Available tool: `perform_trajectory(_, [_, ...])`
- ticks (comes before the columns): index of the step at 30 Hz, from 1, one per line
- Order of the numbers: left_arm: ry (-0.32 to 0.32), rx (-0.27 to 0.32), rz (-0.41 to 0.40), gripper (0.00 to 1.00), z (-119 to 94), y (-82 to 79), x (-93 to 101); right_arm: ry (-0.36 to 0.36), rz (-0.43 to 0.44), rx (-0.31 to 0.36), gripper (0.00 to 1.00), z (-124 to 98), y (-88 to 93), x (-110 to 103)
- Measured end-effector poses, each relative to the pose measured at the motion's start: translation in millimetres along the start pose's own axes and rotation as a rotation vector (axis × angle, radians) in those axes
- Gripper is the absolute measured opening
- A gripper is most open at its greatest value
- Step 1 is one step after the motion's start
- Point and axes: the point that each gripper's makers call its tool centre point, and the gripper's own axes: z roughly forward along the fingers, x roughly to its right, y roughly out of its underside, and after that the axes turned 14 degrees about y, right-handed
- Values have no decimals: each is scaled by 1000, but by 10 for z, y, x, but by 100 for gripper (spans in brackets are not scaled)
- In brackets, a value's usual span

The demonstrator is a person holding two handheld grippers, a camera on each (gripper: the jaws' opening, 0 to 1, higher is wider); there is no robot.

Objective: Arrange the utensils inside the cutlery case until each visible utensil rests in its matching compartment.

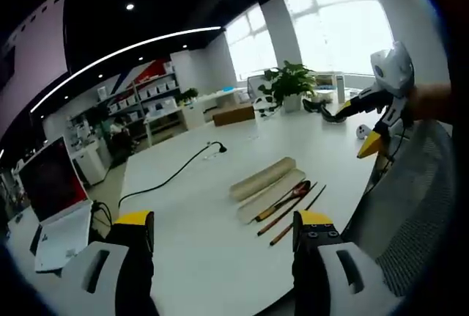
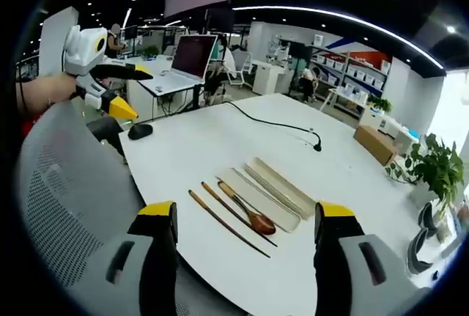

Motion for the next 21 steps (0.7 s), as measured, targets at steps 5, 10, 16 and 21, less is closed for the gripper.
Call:
perform_trajectory(5, [-2,0,3,79,-6,-3,-2,-21,26,-13,73,1,24,-28])
perform_trajectory(10, [3,-21,35,77,12,2,28,-30,17,-11,71,0,21,-47])
perform_trajectory(16, [-16,-21,13,76,-18,31,-38,-39,13,-8,69,0,9,-68])
perform_trajectory(21, [-9,-32,28,75,-2,37,-12,-42,2,-9,69,0,9,-79])
